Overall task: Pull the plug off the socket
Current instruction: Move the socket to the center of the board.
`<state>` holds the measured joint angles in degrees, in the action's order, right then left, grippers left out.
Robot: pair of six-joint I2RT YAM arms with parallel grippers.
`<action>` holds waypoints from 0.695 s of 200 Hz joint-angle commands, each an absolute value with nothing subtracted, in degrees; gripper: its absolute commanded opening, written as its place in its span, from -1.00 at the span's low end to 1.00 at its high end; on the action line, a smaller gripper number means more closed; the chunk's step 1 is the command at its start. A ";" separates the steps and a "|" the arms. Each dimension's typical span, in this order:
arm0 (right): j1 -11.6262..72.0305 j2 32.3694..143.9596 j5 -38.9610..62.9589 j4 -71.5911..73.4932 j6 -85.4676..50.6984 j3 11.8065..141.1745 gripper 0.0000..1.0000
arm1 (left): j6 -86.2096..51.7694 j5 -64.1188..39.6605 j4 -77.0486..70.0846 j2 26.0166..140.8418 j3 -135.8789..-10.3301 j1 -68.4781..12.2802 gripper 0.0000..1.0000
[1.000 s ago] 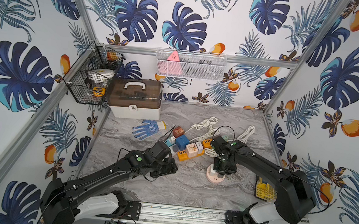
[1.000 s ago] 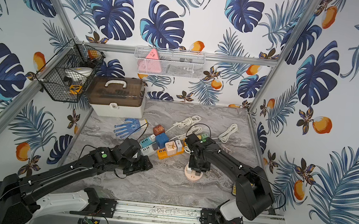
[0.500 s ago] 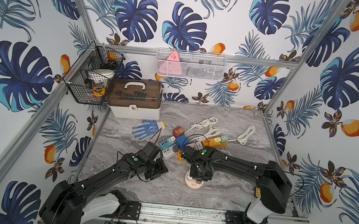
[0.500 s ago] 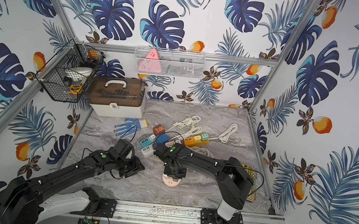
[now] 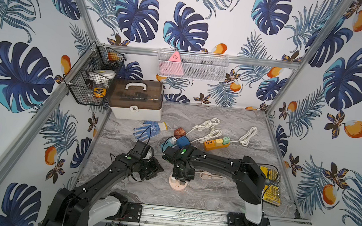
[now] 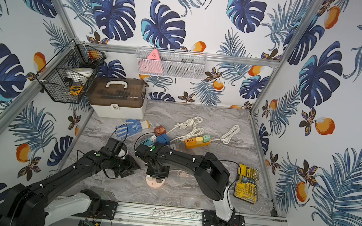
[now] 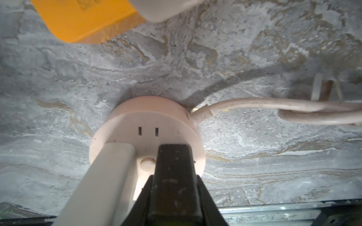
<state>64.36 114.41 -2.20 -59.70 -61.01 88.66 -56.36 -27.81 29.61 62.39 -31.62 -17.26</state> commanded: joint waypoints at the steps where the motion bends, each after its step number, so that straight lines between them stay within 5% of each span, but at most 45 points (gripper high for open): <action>1: 64.42 115.71 0.55 -54.90 -60.82 88.04 -0.90 | -55.34 -31.83 25.87 63.95 -31.05 -16.97 -0.05; 139: 62.97 114.62 1.55 -52.73 -55.95 85.21 -0.95 | -65.40 -30.26 12.74 67.06 -23.81 -24.80 -0.22</action>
